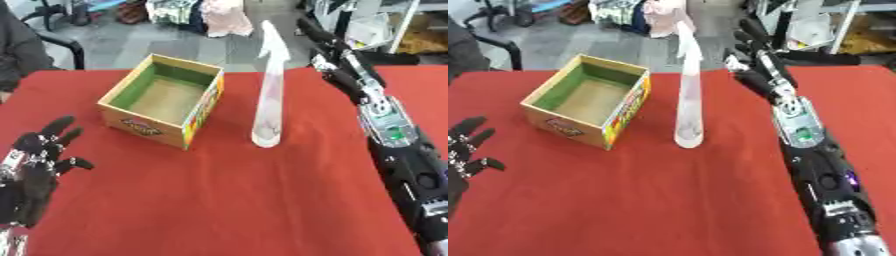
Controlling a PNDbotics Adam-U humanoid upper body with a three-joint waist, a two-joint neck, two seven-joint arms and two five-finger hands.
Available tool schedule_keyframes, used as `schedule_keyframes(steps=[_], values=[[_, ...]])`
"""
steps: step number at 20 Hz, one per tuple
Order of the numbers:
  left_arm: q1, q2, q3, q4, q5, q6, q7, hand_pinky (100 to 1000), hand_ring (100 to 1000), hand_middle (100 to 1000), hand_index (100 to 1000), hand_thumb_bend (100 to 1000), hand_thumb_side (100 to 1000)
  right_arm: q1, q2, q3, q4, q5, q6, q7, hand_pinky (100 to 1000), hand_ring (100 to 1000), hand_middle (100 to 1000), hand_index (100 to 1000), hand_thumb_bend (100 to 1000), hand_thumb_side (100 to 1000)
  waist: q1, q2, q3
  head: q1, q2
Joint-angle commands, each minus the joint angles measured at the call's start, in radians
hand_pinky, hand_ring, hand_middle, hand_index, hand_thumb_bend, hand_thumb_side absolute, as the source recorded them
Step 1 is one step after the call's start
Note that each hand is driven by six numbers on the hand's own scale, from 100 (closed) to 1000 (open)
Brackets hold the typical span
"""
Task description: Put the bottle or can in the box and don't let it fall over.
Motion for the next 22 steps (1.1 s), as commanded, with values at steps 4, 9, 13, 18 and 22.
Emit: schedule_keyframes(steps=[4, 9, 13, 18, 22], values=[[-0.012, 0.01, 0.002, -0.012, 0.002, 0.004, 0.001, 584, 1000, 995, 963, 190, 921, -0.03, -0.004, 0.013, -0.037, 0.0, -0.008, 0.017, 875, 1000, 1000, 1000, 100, 576, 0.0, -0.014, 0.006, -0.006, -0.005], [-0.01, 0.009, 0.005, -0.009, -0.004, 0.003, 0.004, 585, 1000, 995, 964, 190, 922, -0.035, -0.004, 0.027, -0.06, -0.018, -0.013, 0.034, 877, 1000, 1000, 1000, 100, 570, -0.001, -0.014, 0.011, -0.009, -0.005], [-0.011, 0.008, 0.01, -0.007, -0.006, 0.003, 0.009, 585, 1000, 994, 964, 190, 923, -0.037, -0.003, 0.034, -0.073, -0.033, -0.013, 0.046, 878, 1000, 1000, 1000, 100, 569, -0.002, -0.014, 0.016, -0.013, -0.003], [-0.013, 0.007, 0.015, -0.004, -0.009, 0.005, 0.016, 585, 1000, 994, 964, 191, 924, -0.038, -0.003, 0.038, -0.091, -0.057, -0.003, 0.057, 878, 1000, 1000, 1000, 100, 570, -0.002, -0.014, 0.022, -0.015, 0.0], [-0.016, 0.007, 0.017, -0.003, -0.01, 0.005, 0.018, 585, 1000, 993, 964, 191, 923, -0.042, -0.002, 0.041, -0.093, -0.059, 0.0, 0.063, 878, 1000, 1000, 1000, 100, 569, -0.003, -0.013, 0.027, -0.018, 0.001]])
